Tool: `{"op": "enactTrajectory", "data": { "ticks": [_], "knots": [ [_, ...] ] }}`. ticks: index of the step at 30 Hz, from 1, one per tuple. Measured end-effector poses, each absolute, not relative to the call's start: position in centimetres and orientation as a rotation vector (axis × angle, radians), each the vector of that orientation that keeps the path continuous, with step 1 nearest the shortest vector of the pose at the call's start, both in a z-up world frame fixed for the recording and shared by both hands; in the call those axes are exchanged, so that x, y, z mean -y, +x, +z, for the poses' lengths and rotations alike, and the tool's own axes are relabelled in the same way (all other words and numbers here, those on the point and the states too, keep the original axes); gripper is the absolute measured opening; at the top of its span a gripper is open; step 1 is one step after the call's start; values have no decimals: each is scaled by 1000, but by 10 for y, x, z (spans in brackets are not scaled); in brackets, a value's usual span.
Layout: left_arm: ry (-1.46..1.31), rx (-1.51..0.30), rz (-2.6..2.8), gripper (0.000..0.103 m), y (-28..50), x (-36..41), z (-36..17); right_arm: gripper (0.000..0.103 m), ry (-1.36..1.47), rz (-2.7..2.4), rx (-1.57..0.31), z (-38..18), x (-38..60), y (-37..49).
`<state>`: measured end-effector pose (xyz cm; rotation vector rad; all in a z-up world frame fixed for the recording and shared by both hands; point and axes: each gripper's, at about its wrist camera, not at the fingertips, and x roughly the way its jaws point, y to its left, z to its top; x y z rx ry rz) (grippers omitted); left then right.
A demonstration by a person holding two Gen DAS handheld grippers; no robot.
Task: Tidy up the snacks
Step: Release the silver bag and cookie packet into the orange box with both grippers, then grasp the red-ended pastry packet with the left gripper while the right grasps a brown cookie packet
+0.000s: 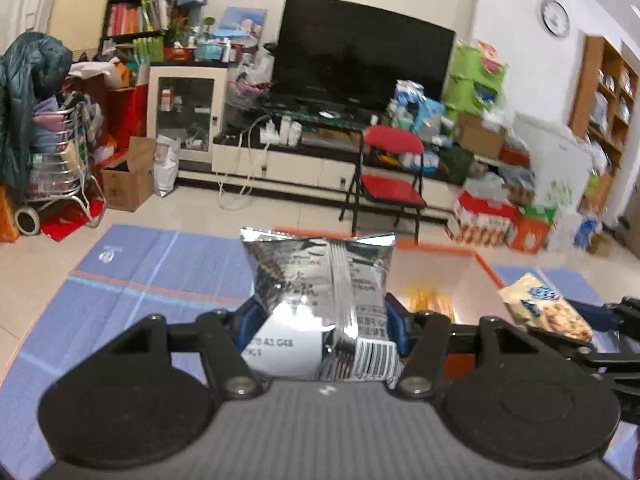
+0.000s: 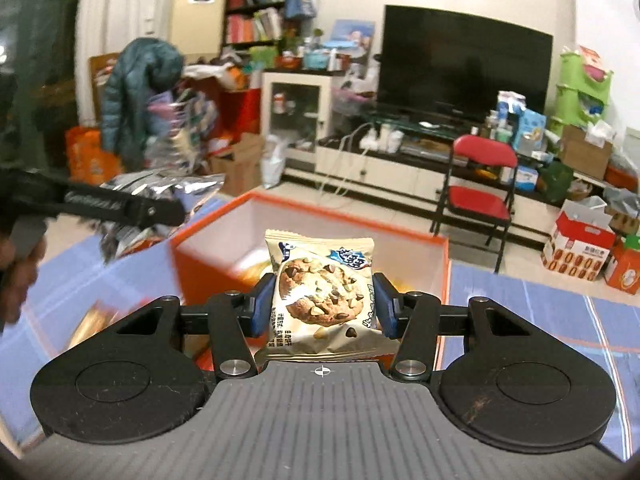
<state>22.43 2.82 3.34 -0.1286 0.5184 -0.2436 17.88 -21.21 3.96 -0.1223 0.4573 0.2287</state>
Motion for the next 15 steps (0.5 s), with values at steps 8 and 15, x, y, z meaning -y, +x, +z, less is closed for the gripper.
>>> {"op": "enactTrajectory", "data": {
  "ticks": [8, 15],
  "knots": [
    [-75, -595, -210, 70, 302, 8, 18, 44, -103, 150, -510, 41, 209, 276],
    [-101, -465, -219, 83, 233, -34, 49, 59, -48, 158, -376, 68, 234, 216]
  ]
}}
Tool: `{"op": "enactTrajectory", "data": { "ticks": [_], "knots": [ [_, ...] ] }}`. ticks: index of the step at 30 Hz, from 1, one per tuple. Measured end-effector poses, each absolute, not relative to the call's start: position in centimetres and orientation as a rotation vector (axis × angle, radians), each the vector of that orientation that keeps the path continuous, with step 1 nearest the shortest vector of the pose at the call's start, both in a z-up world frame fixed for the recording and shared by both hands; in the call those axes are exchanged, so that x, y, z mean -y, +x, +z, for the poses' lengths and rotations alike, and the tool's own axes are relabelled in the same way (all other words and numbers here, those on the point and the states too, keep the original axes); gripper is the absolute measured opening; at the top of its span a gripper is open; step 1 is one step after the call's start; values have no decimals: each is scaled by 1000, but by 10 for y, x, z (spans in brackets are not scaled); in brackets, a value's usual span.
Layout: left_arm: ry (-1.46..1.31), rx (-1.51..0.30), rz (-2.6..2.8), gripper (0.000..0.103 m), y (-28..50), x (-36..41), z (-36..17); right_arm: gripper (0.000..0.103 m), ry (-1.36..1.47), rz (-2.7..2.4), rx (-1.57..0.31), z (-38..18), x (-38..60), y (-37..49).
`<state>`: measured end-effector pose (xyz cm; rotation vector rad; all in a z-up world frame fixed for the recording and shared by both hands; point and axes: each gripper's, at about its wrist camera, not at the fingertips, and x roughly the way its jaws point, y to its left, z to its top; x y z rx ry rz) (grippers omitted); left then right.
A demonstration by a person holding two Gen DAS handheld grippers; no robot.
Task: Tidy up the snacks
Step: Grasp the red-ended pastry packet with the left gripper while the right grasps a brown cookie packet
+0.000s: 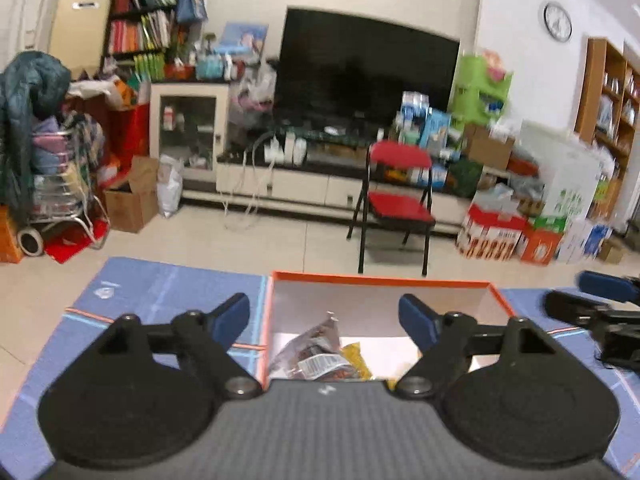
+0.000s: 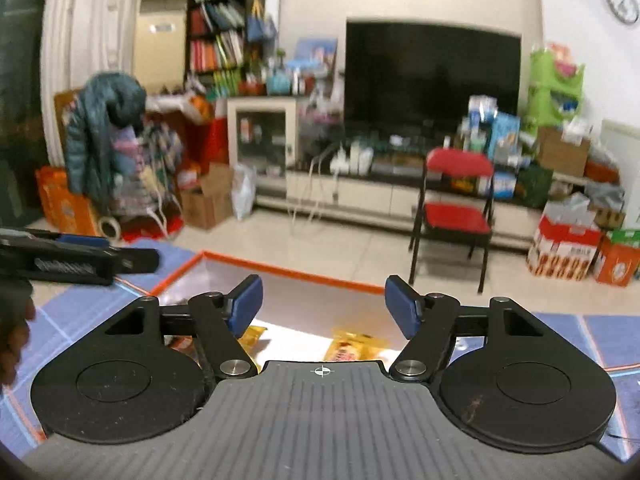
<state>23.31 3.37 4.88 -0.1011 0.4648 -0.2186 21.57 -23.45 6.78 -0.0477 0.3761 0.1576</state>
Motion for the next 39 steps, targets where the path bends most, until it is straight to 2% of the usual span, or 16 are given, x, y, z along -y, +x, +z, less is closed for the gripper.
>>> {"op": "enactTrajectory", "data": {
  "ticks": [2, 3, 8, 12, 15, 19, 28, 37, 39],
  "knots": [
    [-99, -439, -166, 96, 198, -55, 51, 69, -23, 162, -342, 68, 245, 175],
    [-95, -438, -130, 102, 184, -63, 50, 70, -14, 171, -337, 65, 249, 155],
    [-109, -491, -10, 102, 122, -104, 22, 70, -38, 147, -349, 30, 252, 70],
    [-116, -529, 50, 102, 102, -115, -4, 70, -86, 151, -388, 1, 252, 44],
    [-65, -576, 80, 103, 100, -110, -27, 70, -208, 169, -421, -19, 255, 44],
    [-51, -653, 94, 103, 112, -107, -49, 66, -144, 272, -510, -40, 279, 61],
    [-61, -696, 141, 103, 122, -101, -67, 61, -240, 451, -604, -76, 275, 90],
    [-13, -726, 83, 103, 123, -85, -77, 64, -279, 568, -696, -88, 283, 109],
    [-16, -722, 93, 103, 122, -85, -77, 68, -277, 562, -730, -91, 283, 109]
  ]
}}
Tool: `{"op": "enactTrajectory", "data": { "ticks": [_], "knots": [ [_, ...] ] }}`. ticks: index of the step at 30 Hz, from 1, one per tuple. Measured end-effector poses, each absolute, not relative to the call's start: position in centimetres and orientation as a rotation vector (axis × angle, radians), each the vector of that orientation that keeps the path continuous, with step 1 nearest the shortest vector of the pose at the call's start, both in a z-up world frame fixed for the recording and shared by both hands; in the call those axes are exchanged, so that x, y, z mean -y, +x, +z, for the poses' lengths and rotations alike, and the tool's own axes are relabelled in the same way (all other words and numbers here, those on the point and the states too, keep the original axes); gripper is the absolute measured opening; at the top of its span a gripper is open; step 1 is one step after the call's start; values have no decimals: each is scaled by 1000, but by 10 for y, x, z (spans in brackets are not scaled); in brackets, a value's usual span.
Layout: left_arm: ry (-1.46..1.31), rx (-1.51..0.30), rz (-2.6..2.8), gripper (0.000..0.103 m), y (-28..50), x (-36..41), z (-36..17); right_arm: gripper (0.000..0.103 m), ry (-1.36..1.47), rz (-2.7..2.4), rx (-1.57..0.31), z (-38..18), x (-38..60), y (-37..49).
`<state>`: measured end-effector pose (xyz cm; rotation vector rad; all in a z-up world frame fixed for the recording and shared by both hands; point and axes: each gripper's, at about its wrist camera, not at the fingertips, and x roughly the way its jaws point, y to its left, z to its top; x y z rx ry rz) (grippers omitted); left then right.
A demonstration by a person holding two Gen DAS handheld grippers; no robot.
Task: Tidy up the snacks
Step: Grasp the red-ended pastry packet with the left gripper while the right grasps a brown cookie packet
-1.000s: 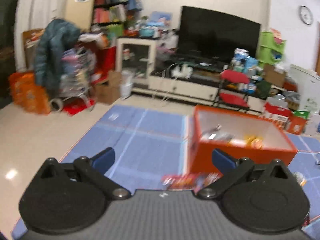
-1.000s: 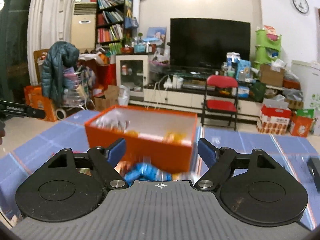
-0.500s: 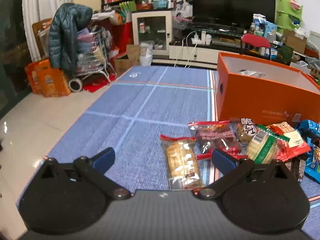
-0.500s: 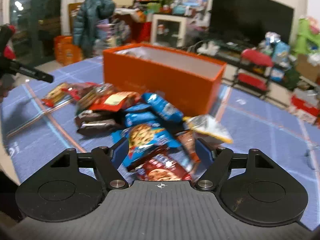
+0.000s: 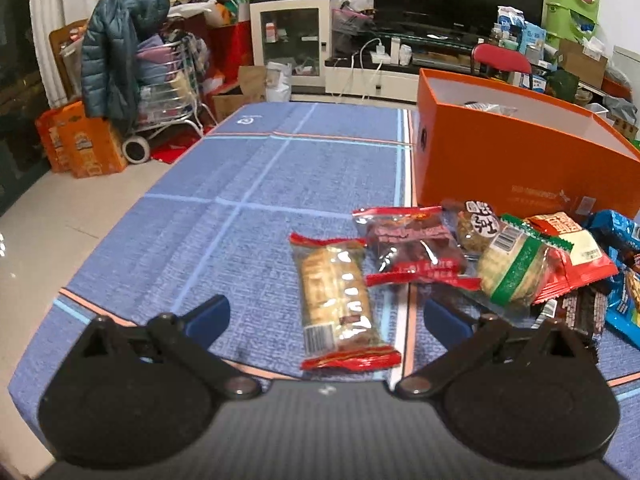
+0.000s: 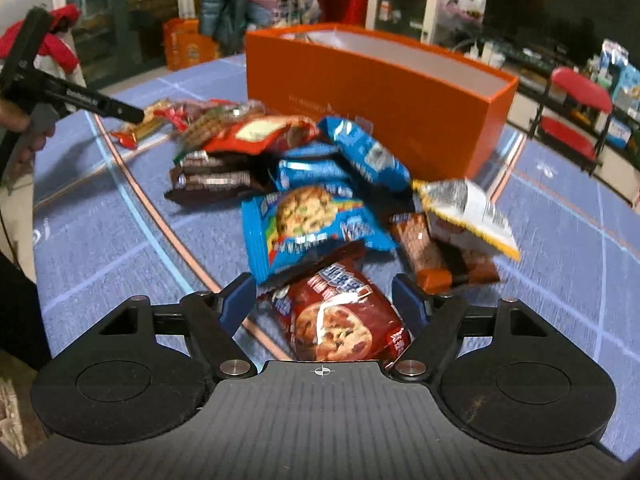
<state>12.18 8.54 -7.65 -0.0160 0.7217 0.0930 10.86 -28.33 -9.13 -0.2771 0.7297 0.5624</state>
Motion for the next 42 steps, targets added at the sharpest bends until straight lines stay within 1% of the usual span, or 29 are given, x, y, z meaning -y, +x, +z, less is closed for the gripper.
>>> {"op": "enactTrajectory", "data": {
  "ticks": [3, 4, 6, 8, 11, 13, 17, 21, 24, 26, 29, 37, 42],
  "knots": [
    [-22, -723, 110, 103, 120, -87, -77, 68, -254, 550, -776, -93, 282, 103],
    [-17, -725, 113, 103, 120, -87, -77, 66, -260, 542, -792, -92, 278, 100],
    [-10, -725, 123, 103, 119, -84, -78, 69, -275, 442, -851, -90, 266, 95],
    [-8, -726, 114, 103, 119, -83, -78, 79, -256, 355, -871, -89, 254, 87],
    [15, -718, 105, 103, 118, -79, -77, 79, -300, 335, -847, -90, 238, 81],
    [26, -709, 87, 102, 115, -78, -76, 76, -255, 303, -854, -88, 238, 84],
    [66, -684, 68, 102, 116, -79, -76, 74, -123, 278, -871, -82, 244, 83],
    [64, -652, 5, 102, 121, -80, -77, 74, -147, 201, -808, -73, 239, 69],
    [67, -677, -56, 102, 127, -77, -83, 73, -126, 203, -786, -70, 236, 63],
    [49, -701, -62, 102, 130, -77, -87, 68, -137, 195, -765, -70, 234, 60],
    [13, -720, -29, 102, 136, -83, -91, 68, -148, 205, -734, -71, 233, 59],
    [-50, -759, 43, 102, 153, -91, -103, 68, -132, 226, -765, -84, 242, 66],
    [-18, -759, 30, 102, 154, -85, -106, 66, -115, 223, -778, -88, 246, 70]
  ]
}}
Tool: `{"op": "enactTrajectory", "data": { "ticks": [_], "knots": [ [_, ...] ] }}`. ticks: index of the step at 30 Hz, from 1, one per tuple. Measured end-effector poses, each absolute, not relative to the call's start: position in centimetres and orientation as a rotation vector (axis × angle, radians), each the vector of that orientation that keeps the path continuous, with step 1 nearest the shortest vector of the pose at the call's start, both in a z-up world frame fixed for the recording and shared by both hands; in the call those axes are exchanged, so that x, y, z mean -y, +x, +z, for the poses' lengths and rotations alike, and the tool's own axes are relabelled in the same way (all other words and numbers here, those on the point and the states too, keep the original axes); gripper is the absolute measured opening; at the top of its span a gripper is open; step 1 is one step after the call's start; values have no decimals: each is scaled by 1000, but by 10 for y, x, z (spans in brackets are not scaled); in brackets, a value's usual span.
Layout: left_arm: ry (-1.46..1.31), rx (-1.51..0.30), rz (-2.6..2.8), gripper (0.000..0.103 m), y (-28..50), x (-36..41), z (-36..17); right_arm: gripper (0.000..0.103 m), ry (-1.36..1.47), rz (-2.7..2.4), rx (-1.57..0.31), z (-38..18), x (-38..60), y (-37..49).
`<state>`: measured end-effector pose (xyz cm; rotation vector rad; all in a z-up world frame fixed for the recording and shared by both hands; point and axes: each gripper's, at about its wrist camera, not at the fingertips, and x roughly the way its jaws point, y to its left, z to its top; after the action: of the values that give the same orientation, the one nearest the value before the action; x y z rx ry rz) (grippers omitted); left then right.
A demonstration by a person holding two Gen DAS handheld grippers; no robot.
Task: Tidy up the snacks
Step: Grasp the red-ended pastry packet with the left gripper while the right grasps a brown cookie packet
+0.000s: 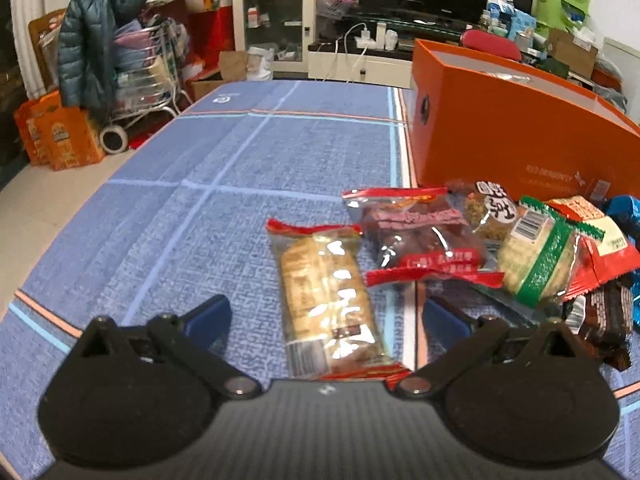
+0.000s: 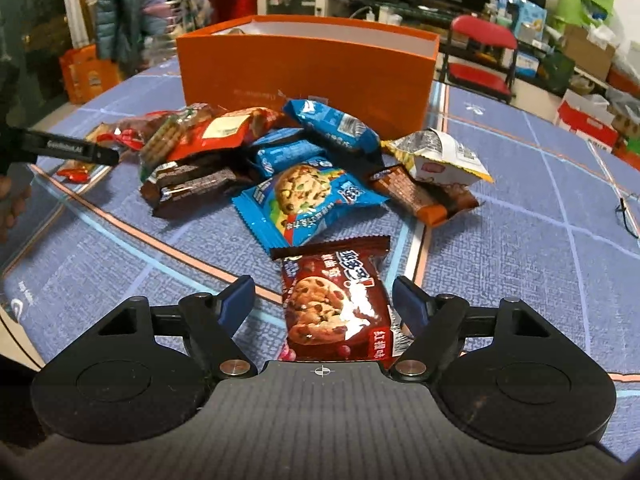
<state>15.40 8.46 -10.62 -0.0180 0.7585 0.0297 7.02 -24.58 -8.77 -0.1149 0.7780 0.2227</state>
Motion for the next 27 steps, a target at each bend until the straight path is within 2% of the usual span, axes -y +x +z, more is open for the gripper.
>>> {"op": "enactTrajectory", "data": {
  "ticks": [1, 5, 6, 24, 26, 27],
  "knots": [
    [-15, -755, 30, 102, 154, -83, -107, 65, -105, 223, -783, -88, 247, 72],
    [-9, -750, 52, 102, 154, -77, -106, 51, -100, 211, -809, -92, 248, 76],
    [-2, -750, 54, 101, 154, -74, -106, 50, -102, 215, -808, -93, 248, 76],
    [20, -733, 87, 102, 150, -76, -106, 52, -103, 206, -805, -93, 244, 76],
    [11, -728, 93, 99, 149, -82, -106, 52, -99, 207, -808, -93, 245, 77],
    [-7, -725, 94, 93, 149, -86, -105, 52, -96, 208, -810, -93, 245, 77]
  ]
}}
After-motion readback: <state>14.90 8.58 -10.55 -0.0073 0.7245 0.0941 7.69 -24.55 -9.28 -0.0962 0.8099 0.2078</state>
